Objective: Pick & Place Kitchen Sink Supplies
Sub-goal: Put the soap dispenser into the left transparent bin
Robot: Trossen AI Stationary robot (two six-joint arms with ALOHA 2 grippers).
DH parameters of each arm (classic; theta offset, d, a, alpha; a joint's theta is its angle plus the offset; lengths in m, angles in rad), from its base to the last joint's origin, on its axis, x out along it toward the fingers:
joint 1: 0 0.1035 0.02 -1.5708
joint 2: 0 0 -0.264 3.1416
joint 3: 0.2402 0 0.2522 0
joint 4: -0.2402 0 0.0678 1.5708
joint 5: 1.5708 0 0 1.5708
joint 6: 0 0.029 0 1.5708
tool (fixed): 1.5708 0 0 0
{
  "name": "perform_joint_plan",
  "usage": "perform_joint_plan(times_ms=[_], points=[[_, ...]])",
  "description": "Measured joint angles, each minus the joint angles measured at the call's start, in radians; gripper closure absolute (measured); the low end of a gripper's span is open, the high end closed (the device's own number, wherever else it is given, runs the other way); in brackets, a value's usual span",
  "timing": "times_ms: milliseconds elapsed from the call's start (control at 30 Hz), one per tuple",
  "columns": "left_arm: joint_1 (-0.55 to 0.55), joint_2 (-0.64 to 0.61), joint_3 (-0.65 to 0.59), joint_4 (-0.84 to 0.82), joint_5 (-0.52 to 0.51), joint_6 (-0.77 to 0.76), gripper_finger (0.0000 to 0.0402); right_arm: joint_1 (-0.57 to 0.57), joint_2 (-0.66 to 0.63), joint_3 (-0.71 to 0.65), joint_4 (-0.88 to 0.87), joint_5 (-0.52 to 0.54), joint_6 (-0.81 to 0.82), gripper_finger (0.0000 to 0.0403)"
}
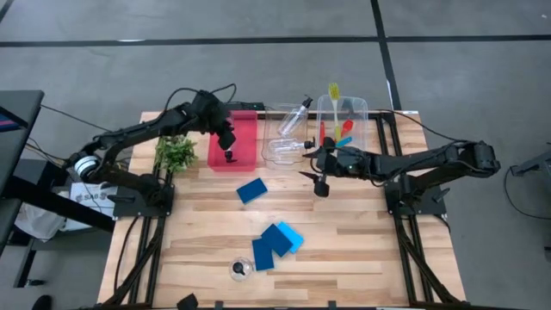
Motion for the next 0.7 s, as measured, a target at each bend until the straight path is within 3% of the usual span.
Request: perform_joint_plan(times_ms=[400, 700], points=[[-0.029, -0.059, 0.0, -0.156, 0.034, -0.381, 0.0302, -0.055, 0.0, 0.0, -0.033, 0.005, 0.073, 0.0138], [-0.105, -0.05, -0.004, -0.152, 0.002, -0.36, 0.0302, -0.081, 0.0, 0.0, -0.074, 0.005, 0.046, 0.0138]])
